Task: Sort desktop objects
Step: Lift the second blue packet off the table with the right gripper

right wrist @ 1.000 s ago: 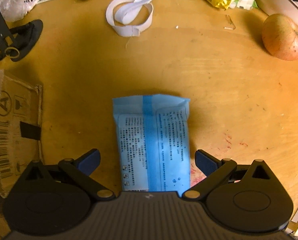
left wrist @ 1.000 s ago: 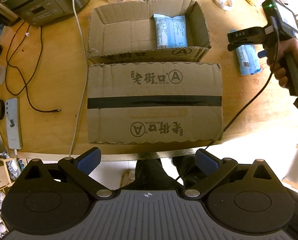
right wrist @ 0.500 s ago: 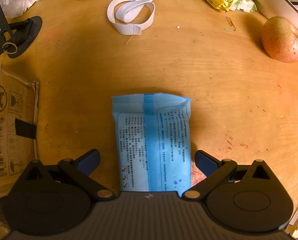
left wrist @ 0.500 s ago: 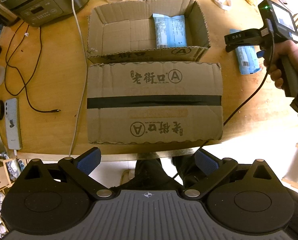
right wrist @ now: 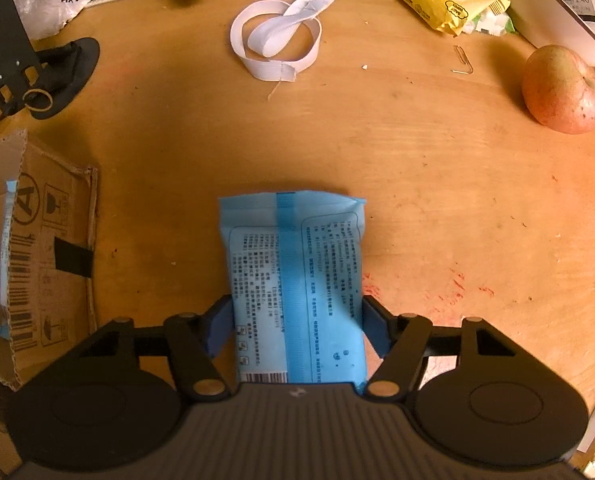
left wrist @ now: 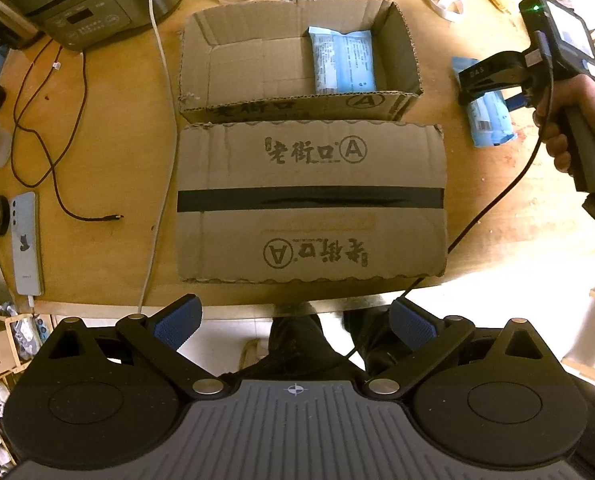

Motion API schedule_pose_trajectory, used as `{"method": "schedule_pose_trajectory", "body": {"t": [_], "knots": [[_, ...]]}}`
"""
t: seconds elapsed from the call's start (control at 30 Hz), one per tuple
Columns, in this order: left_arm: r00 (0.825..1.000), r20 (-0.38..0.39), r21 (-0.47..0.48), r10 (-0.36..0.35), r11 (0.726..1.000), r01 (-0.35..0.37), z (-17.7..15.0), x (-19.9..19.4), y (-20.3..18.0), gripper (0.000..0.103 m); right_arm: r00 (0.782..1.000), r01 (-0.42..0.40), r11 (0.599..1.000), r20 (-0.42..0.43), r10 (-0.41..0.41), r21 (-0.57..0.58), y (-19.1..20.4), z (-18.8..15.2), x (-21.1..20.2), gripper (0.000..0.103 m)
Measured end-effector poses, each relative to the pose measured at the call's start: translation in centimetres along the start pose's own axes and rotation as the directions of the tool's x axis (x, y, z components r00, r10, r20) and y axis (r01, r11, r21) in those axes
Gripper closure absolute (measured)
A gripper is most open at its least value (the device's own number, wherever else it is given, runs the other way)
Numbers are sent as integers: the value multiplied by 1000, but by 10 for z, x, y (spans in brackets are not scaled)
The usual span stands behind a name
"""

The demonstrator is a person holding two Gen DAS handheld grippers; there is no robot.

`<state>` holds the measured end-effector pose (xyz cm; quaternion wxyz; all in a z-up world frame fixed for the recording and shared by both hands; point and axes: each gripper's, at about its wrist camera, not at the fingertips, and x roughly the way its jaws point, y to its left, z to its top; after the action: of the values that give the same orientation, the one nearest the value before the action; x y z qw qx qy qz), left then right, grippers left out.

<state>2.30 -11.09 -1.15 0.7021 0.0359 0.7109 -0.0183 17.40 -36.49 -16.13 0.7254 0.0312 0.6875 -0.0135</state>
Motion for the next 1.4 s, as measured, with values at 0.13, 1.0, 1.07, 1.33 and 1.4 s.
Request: {"method": "schedule_pose_trajectory", "body": {"t": [0.13,1.0,1.07,1.33,1.4], "knots": [[1000,0,1,0,1000,0,-2,0,0,0,1000,-1,1000,0,1,1,0,-3,-1,37],[1000,11,6,-7,1000,7,-10,-3,2,0,1000,-23,1000,8,23,-12,0,-13,-38,40],[1000,14,9,-9,1000,9,-11,-3,2,0,1000,-21,1000,9,22,-12,-2,-9,-37,40],[1000,20,8,-13,1000,12,-13,-4,5,0,1000,-24,1000,17,24,6,5,13,-49,40],[1000,21,8,-14,1000,14,-13,-4,6,0,1000,-24,1000,20,24,9,5,13,-53,40]]}}
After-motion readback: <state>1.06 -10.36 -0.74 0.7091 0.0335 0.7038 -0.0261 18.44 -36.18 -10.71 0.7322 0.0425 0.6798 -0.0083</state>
